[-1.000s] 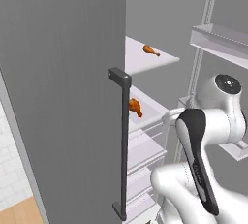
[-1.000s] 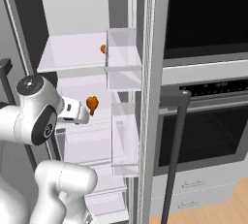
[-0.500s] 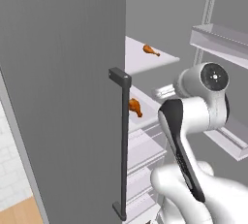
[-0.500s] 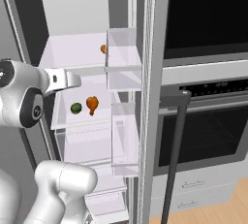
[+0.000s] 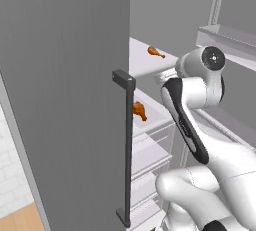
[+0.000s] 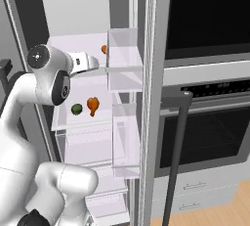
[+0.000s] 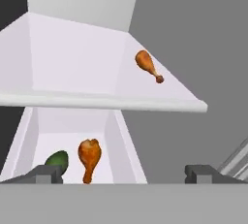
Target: Place one avocado and one chicken drumstick in each tupperware on the nearby counter, to pack two identical lunches.
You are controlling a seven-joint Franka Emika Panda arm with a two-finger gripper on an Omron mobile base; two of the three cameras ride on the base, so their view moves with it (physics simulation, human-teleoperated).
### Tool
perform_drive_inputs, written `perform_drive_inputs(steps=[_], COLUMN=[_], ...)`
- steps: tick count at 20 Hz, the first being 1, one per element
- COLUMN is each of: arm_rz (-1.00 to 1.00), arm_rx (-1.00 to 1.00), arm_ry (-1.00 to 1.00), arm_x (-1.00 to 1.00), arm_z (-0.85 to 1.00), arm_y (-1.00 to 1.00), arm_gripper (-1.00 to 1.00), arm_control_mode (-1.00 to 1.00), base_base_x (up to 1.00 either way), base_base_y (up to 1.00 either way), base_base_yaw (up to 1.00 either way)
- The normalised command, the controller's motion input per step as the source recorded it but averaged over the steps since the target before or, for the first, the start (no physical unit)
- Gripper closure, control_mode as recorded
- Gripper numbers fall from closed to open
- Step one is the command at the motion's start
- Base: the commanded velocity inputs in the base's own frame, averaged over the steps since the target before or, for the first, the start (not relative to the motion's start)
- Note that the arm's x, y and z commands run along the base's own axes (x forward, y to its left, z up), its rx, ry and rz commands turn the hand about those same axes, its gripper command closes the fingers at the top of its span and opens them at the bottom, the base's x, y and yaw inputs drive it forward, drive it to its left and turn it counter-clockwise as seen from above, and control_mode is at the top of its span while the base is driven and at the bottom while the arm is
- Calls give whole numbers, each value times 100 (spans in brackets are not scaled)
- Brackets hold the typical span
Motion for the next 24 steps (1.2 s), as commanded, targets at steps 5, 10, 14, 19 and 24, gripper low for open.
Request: perform_drive_inputs(steps=[5, 10, 14, 19, 24], arm_rz=[0, 1, 0, -3, -7], arm_rx=[-7, 4, 3, 0, 0], arm_ry=[0, 9, 25, 22, 2], arm_x=[53, 77, 82, 73, 63], arm_z=[40, 22, 0, -2, -32], arm_y=[3, -2, 0, -1, -17], arm_gripper=[-100, -100, -100, -100, -100], arm_control_mode=[-100, -100, -100, -100, -100], base_base_x=[0, 0, 0, 0, 0], base_base_y=[0, 0, 0, 0, 0], base_base_yaw=[0, 0, 0, 0, 0])
